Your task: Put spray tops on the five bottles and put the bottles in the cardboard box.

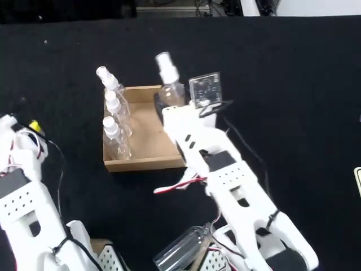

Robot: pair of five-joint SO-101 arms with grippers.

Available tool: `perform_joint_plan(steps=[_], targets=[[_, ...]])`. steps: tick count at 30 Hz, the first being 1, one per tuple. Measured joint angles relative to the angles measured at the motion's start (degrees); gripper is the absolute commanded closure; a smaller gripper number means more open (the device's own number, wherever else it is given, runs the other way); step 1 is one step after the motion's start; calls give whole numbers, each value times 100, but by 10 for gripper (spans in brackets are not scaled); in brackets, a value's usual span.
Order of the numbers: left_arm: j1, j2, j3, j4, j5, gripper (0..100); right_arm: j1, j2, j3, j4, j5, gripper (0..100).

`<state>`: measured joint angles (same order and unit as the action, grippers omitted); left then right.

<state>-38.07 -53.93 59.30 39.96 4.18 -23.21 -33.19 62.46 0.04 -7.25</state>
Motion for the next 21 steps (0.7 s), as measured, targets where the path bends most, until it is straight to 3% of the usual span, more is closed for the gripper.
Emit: perform_joint_plan(steps=[7, 21], targets=[[-18, 0, 1284, -1310, 668, 805, -396, 527, 0, -492, -9, 988], [-44, 0, 2453, -2857, 730, 805, -325, 2787, 299, -4651, -44, 988]])
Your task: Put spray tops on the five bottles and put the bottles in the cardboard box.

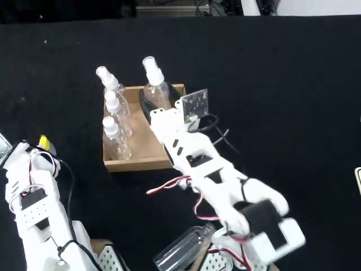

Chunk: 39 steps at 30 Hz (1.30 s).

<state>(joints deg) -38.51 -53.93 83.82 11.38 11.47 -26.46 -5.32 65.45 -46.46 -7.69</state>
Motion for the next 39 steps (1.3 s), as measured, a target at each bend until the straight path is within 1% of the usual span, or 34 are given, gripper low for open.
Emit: perform_joint_plan(steps=[5, 9, 15, 21, 32, 36, 39], targets=[[0, 0, 26, -97, 0, 805, 132, 774, 0, -932, 0, 988], [0, 0, 26, -105, 0, 805, 369, 1319, -35, -1248, 0, 988], [0, 0, 26, -105, 0, 805, 466, 2163, -571, -1310, 0, 987], [0, 0, 26, -105, 0, 805, 466, 2664, -1002, -1310, 0, 985], [0, 0, 26, -105, 0, 805, 466, 2769, -1081, -1319, 0, 986], [0, 0, 26, -105, 0, 805, 457, 2769, -1081, -1319, 299, 986], [0, 0, 26, -105, 0, 805, 457, 2769, -1081, -1354, 369, 983]])
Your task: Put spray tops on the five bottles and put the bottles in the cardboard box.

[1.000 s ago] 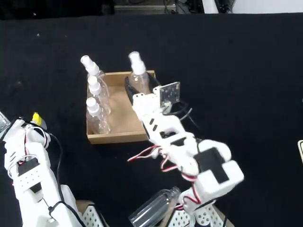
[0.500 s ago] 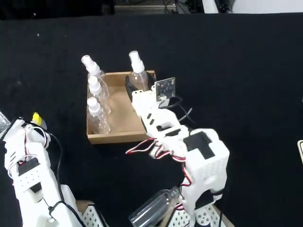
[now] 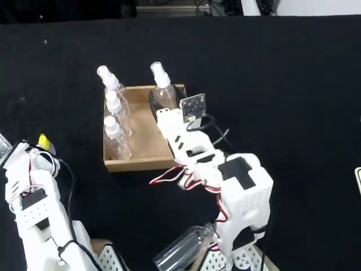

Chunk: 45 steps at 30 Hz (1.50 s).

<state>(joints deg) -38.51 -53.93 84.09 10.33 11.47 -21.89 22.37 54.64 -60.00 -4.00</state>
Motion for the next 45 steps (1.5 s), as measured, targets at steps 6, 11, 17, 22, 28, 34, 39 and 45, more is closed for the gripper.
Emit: perform_joint_plan(steps=[6, 11, 17, 22, 28, 34, 39, 45], targets=[[0, 0, 0, 0, 0, 805, 0, 0, 0, 0, 35, 982], [0, 0, 0, 0, 0, 805, 0, 0, 0, 0, 35, 982], [0, 0, 0, 0, 0, 805, 0, 0, 0, 0, 44, 982], [0, 0, 0, 0, 0, 805, 0, 0, 0, 0, 53, 917], [0, 0, 0, 0, 0, 805, 0, 0, 0, 0, 53, 835], [0, 0, 0, 0, 0, 805, 0, 0, 0, 0, 53, 839], [0, 0, 0, 0, 0, 805, -9, 0, 9, 0, 53, 835], [0, 0, 0, 0, 0, 805, -18, 0, 9, 0, 53, 791]])
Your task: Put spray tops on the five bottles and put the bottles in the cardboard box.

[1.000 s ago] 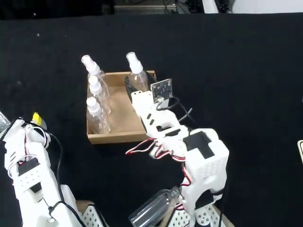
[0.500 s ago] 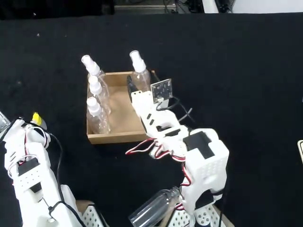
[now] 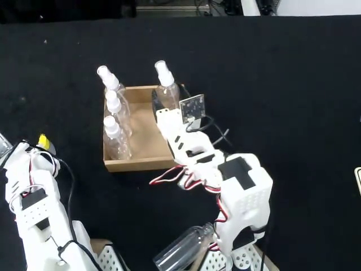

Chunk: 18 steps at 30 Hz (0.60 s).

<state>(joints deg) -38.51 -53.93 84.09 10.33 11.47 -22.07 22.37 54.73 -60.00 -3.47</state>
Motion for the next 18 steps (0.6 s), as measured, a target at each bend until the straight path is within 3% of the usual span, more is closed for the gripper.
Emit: perform_joint_plan(steps=[4, 18], targets=[[0, 0, 0, 0, 0, 805, -18, 0, 0, -18, 0, 692], [0, 0, 0, 0, 0, 805, 0, 9, 79, -237, 0, 722]])
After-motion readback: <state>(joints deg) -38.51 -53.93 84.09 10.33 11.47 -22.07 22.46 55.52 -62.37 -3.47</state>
